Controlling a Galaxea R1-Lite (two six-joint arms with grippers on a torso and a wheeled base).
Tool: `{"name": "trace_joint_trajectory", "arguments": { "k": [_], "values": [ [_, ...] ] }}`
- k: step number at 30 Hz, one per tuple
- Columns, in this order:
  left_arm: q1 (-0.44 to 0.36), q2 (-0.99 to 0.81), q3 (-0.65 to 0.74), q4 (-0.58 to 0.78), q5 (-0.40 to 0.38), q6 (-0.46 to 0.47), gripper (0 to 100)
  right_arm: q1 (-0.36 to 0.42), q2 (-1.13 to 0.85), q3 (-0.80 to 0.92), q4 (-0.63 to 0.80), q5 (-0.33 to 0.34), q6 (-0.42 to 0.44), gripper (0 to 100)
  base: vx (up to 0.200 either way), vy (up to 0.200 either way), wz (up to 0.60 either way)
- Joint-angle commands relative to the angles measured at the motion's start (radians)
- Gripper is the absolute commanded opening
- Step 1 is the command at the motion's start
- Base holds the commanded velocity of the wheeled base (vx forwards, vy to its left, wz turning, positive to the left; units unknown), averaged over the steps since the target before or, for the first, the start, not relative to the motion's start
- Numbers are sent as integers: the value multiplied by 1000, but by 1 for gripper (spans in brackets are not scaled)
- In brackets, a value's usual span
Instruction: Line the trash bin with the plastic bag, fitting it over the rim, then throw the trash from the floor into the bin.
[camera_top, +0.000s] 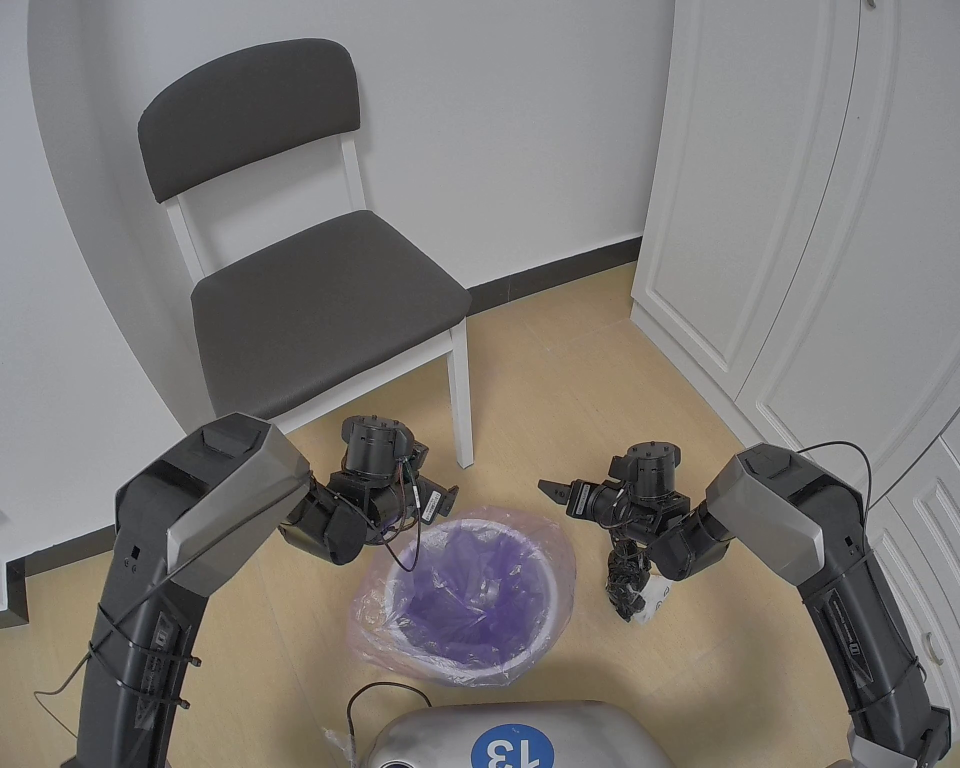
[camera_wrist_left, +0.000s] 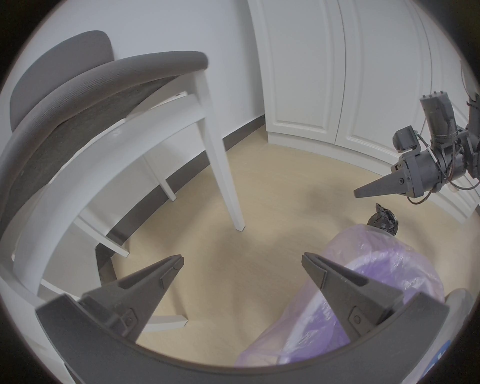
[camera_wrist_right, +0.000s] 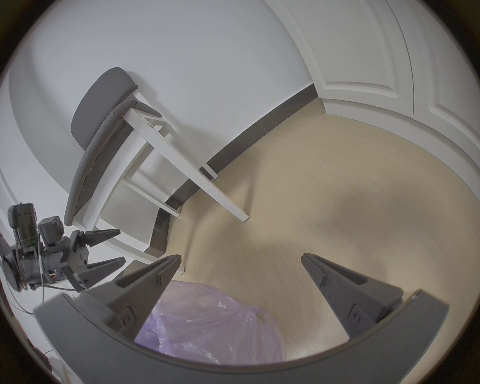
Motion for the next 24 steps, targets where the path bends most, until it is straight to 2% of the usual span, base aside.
{"name": "trace_joint_trajectory", "arguments": {
  "k": [1,5,7,11,16,24],
  "values": [
    [-26,120,-27,-122,24,-42,100,1,0,1,-1,0,0,100,0,0,0],
    [-25,157,-10,-228,31,-73,100,1,0,1,-1,0,1,100,0,0,0],
    [-11,131,95,-300,44,-117,100,1,0,1,-2,0,1,100,0,0,0],
    [38,69,294,-409,34,-128,100,1,0,1,-2,0,0,100,0,0,0],
    [70,65,365,-630,42,-235,100,1,0,1,-2,0,-2,100,0,0,0],
    [116,49,472,-759,38,-264,100,1,0,1,-2,0,-2,100,0,0,0]
  ]
}}
